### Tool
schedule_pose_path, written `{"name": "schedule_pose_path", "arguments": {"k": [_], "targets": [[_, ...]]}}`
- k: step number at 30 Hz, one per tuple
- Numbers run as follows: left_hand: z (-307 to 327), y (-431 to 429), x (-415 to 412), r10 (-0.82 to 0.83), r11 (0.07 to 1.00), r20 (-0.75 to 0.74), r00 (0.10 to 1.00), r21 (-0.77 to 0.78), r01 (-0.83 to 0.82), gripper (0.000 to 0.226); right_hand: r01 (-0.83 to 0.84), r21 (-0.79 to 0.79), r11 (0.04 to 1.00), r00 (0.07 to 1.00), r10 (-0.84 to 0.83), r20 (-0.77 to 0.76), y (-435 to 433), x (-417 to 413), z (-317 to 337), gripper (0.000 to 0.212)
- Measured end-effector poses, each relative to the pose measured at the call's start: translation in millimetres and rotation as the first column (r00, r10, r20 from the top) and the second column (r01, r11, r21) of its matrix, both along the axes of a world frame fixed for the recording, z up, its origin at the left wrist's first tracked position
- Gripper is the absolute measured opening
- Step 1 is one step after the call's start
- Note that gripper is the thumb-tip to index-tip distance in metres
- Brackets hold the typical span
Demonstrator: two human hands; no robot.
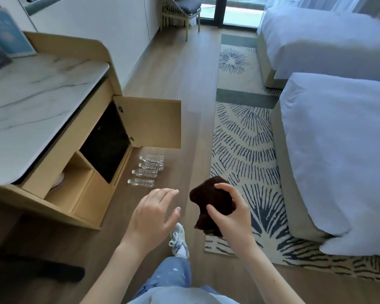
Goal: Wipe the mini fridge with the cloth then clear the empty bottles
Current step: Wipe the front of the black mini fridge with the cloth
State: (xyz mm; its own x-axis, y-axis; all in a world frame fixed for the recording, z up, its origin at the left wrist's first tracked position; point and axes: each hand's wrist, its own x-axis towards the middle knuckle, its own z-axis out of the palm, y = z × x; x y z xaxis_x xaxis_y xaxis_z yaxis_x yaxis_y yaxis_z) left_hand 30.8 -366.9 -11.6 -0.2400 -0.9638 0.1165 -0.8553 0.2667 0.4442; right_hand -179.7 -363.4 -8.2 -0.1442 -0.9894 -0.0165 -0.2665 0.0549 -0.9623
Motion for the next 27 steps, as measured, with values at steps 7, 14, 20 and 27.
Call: {"name": "schedule_pose_path", "arguments": {"k": [7, 14, 20, 27], "targets": [[-13.0, -133.7, 26.9, 0.066, 0.998, -0.035, 0.997, 0.015, -0.066, 0.052, -0.073, -0.022, 0.997, 0.995, 0.072, -0.069, -146.9, 25.0, 1.3, 0.053], [5.2, -258.6, 82.1, 0.209, 0.975, -0.095, 0.973, -0.054, -0.215, 0.046, -0.169, -0.056, 0.984, 0.980, 0.162, -0.113, -289.5, 71.6, 21.8, 0.057], [-1.9, -286.5, 129.2, 0.397, 0.916, -0.123, 0.910, -0.016, -0.401, 0.048, -0.332, -0.028, 0.943, 0.938, 0.327, -0.118, -373.9, 126.3, 27.9, 0.057], [-26.1, -285.8, 158.3, 0.666, 0.745, -0.103, 0.739, 0.046, -0.665, 0.048, -0.609, 0.009, 0.793, 0.785, 0.604, -0.133, -450.4, 199.1, 14.1, 0.058]]}}
